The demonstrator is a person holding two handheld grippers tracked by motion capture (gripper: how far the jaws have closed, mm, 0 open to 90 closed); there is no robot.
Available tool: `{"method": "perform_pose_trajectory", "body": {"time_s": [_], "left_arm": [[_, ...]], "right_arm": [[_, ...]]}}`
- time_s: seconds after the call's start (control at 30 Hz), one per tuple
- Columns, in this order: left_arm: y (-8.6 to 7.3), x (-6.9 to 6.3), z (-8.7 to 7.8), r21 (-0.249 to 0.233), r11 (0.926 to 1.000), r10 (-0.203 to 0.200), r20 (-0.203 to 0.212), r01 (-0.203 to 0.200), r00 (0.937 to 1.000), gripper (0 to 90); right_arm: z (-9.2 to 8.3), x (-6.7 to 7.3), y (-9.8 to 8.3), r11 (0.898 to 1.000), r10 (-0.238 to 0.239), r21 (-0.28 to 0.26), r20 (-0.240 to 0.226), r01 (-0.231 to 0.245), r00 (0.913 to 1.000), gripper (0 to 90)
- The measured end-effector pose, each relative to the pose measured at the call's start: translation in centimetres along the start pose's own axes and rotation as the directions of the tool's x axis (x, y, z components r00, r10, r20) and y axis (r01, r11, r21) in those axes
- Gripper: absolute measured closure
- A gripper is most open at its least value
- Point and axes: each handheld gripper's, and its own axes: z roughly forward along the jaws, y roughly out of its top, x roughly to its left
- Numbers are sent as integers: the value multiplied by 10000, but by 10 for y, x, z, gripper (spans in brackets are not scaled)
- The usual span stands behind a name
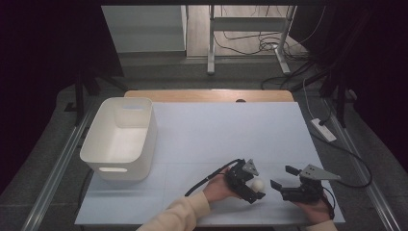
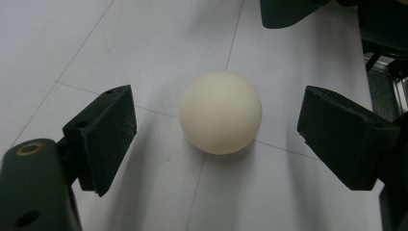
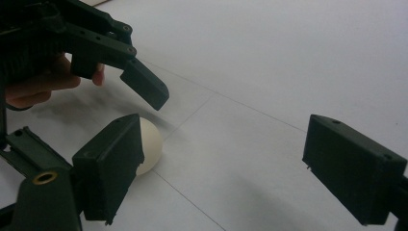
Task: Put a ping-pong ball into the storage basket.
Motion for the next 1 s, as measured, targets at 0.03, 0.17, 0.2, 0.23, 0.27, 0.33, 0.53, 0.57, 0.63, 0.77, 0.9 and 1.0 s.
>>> {"method": "perform_pose_trajectory", "body": {"time_s": [0.03, 0.17, 0.2, 0.23, 0.27, 0.33, 0.53, 0.57, 0.63, 0.77, 0.9, 1.0], "left_arm": [[0, 0, 1, 26, 10000, 8, -25, -8, 10000, 144], [1, 1, 4, 97, 9999, 38, -49, -37, 10000, 147], [1, 1, 4, 121, 9999, 101, -66, -101, 9999, 150], [2, 1, 5, 123, 9999, 115, -92, -114, 9999, 156], [2, 1, 5, 112, 9999, 132, -111, -131, 9999, 197], [2, 0, 5, 58, 9998, 174, -51, -173, 9998, 220], [2, -1, 7, 119, 9992, 371, 3, -371, 9993, 348], [2, -1, 8, 185, 9990, 419, -7, -419, 9991, 376], [2, -1, 9, 231, 9988, 442, -14, -442, 9990, 397], [2, -2, 9, 294, 9980, 563, 51, -564, 9984, 502], [3, -2, 7, 234, 9981, 574, 69, -575, 9983, 508], [3, -1, 3, 95, 9987, 499, 75, -500, 9987, 510]], "right_arm": [[0, 0, 0, 10000, 1, 1, 1, -1, 10000, 142], [0, 0, 0, 10000, 4, 7, 4, -4, 10000, 142], [0, 0, 0, 10000, 6, 5, 6, -6, 10000, 142], [0, 0, 0, 10000, 9, 3, 7, -9, 10000, 142], [0, 0, 0, 10000, 27, 1, 21, -27, 10000, 142], [-1, 0, 0, 10000, 36, -8, 28, -36, 10000, 142], [-1, 0, 0, 10000, 5, -18, 63, -5, 10000, 142], [-1, 0, 0, 10000, 23, -10, 61, -23, 10000, 142], [-1, -1, 0, 10000, 12, -14, 64, -12, 10000, 142], [-1, -1, 0, 10000, 35, -36, 60, -34, 10000, 142], [-1, -1, 0, 10000, 41, -60, 81, -40, 10000, 142], [-1, -1, 0, 10000, 25, -74, 90, -24, 10000, 142]]}}
